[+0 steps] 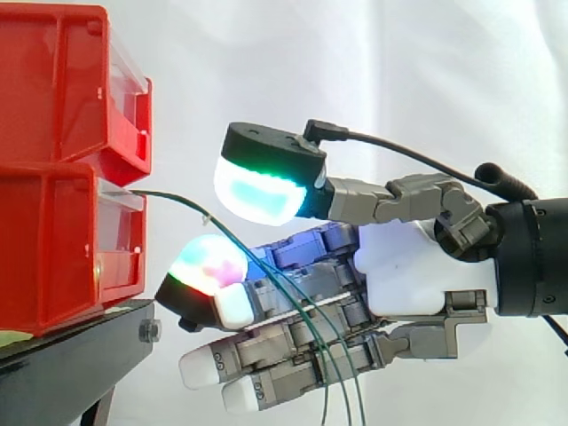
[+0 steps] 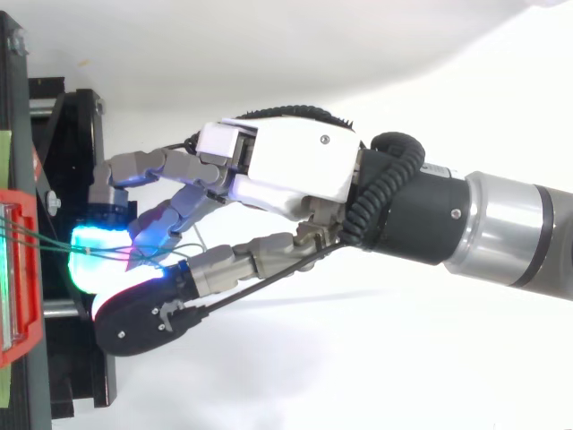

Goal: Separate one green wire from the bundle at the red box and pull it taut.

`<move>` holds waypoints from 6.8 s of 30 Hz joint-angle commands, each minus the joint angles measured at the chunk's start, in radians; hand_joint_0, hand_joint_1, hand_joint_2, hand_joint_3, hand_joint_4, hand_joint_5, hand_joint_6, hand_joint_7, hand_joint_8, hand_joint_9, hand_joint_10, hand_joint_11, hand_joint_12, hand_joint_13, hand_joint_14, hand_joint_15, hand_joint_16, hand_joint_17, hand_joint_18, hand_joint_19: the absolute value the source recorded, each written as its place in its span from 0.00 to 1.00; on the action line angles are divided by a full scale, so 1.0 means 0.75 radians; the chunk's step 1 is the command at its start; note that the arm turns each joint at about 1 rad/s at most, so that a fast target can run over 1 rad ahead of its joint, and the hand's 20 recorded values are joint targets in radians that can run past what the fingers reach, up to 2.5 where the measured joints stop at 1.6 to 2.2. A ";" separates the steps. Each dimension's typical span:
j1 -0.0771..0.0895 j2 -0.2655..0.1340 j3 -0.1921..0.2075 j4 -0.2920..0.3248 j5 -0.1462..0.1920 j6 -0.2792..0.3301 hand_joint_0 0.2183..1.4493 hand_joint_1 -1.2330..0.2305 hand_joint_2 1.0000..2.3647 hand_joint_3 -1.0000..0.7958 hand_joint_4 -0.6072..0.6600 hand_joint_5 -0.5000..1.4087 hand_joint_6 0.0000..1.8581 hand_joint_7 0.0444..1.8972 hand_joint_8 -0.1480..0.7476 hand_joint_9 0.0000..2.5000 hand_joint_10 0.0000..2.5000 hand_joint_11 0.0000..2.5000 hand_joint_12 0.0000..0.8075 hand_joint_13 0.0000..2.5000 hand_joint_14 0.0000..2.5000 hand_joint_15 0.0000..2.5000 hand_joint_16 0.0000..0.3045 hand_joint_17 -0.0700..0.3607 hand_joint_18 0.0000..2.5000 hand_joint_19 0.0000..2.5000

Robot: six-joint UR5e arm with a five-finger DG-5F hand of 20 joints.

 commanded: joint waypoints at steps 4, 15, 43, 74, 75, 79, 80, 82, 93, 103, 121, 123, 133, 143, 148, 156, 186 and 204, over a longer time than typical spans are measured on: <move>-0.003 0.001 0.010 -0.005 0.000 -0.002 0.31 0.38 0.01 0.40 0.62 0.21 0.32 0.74 0.49 0.38 0.01 0.23 0.45 0.28 0.01 0.14 0.15 0.40 0.23 0.14; -0.005 0.007 0.035 -0.080 0.006 0.004 0.30 0.32 0.01 0.37 0.65 0.17 0.45 0.60 0.50 0.38 0.01 0.26 0.46 0.28 0.01 0.14 0.16 0.41 0.24 0.14; -0.007 0.043 0.070 -0.220 0.004 0.000 0.30 0.32 0.00 0.29 0.64 0.18 0.47 0.64 0.50 0.39 0.01 0.27 0.46 0.29 0.01 0.15 0.17 0.43 0.26 0.16; -0.007 0.078 0.090 -0.346 0.018 -0.020 0.30 0.30 0.00 0.28 0.64 0.17 0.47 0.64 0.49 0.38 0.01 0.27 0.46 0.30 0.01 0.16 0.17 0.44 0.27 0.18; -0.007 0.080 0.092 -0.355 0.018 -0.018 0.30 0.31 0.00 0.28 0.64 0.18 0.47 0.65 0.50 0.39 0.01 0.28 0.47 0.30 0.01 0.16 0.17 0.44 0.27 0.18; -0.013 0.086 0.092 -0.367 0.016 -0.016 0.26 0.43 0.00 0.28 0.64 0.18 0.47 0.65 0.51 0.40 0.01 0.27 0.48 0.30 0.01 0.16 0.18 0.45 0.28 0.18; -0.013 0.091 0.092 -0.367 0.014 -0.018 0.29 0.47 0.00 0.30 0.64 0.18 0.47 0.66 0.51 0.41 0.01 0.27 0.47 0.30 0.01 0.16 0.17 0.44 0.27 0.19; -0.016 0.095 0.094 -0.367 0.014 -0.025 0.30 0.46 0.01 0.35 0.63 0.18 0.47 0.67 0.51 0.41 0.01 0.27 0.47 0.30 0.01 0.16 0.17 0.44 0.27 0.19; -0.020 0.099 0.102 -0.369 0.016 -0.031 0.31 0.30 0.02 0.48 0.58 0.17 0.48 0.68 0.51 0.39 0.01 0.29 0.47 0.30 0.01 0.16 0.18 0.44 0.28 0.19; -0.018 0.099 0.117 -0.379 0.022 -0.035 0.31 0.28 0.00 0.28 0.64 0.17 0.48 0.65 0.49 0.39 0.01 0.28 0.46 0.30 0.01 0.16 0.17 0.44 0.28 0.18; -0.026 0.099 0.145 -0.387 0.018 -0.082 0.32 0.30 0.02 0.51 0.56 0.17 0.48 0.67 0.50 0.38 0.01 0.29 0.47 0.30 0.01 0.17 0.18 0.45 0.28 0.19; -0.028 0.099 0.151 -0.385 0.018 -0.094 0.33 0.27 0.02 0.49 0.57 0.17 0.48 0.67 0.50 0.37 0.01 0.29 0.47 0.30 0.01 0.17 0.18 0.45 0.28 0.19; -0.028 0.099 0.166 -0.389 0.025 -0.127 0.41 0.21 0.00 0.31 0.61 0.17 0.48 0.66 0.49 0.37 0.01 0.28 0.46 0.29 0.01 0.16 0.18 0.45 0.28 0.17; -0.030 0.101 0.168 -0.406 0.020 -0.123 0.28 0.48 0.00 0.29 0.64 0.18 0.47 0.67 0.51 0.42 0.01 0.28 0.47 0.31 0.01 0.17 0.18 0.46 0.29 0.20; -0.030 0.101 0.178 -0.420 0.020 -0.127 0.29 0.46 0.01 0.37 0.63 0.18 0.47 0.69 0.51 0.42 0.01 0.28 0.47 0.31 0.01 0.18 0.18 0.45 0.28 0.21; -0.030 0.101 0.178 -0.442 0.020 -0.123 0.29 0.35 0.02 0.51 0.62 0.18 0.47 0.73 0.53 0.42 0.01 0.29 0.50 0.32 0.01 0.17 0.20 0.48 0.30 0.20; -0.056 0.099 0.288 -0.651 0.010 -0.151 0.30 0.34 0.02 0.52 0.61 0.18 0.48 0.72 0.53 0.42 0.01 0.30 0.49 0.32 0.01 0.18 0.19 0.47 0.30 0.21; -0.050 0.099 0.266 -0.639 0.020 -0.153 0.40 0.22 0.01 0.33 0.61 0.17 0.48 0.67 0.49 0.38 0.01 0.29 0.46 0.31 0.01 0.17 0.18 0.45 0.30 0.19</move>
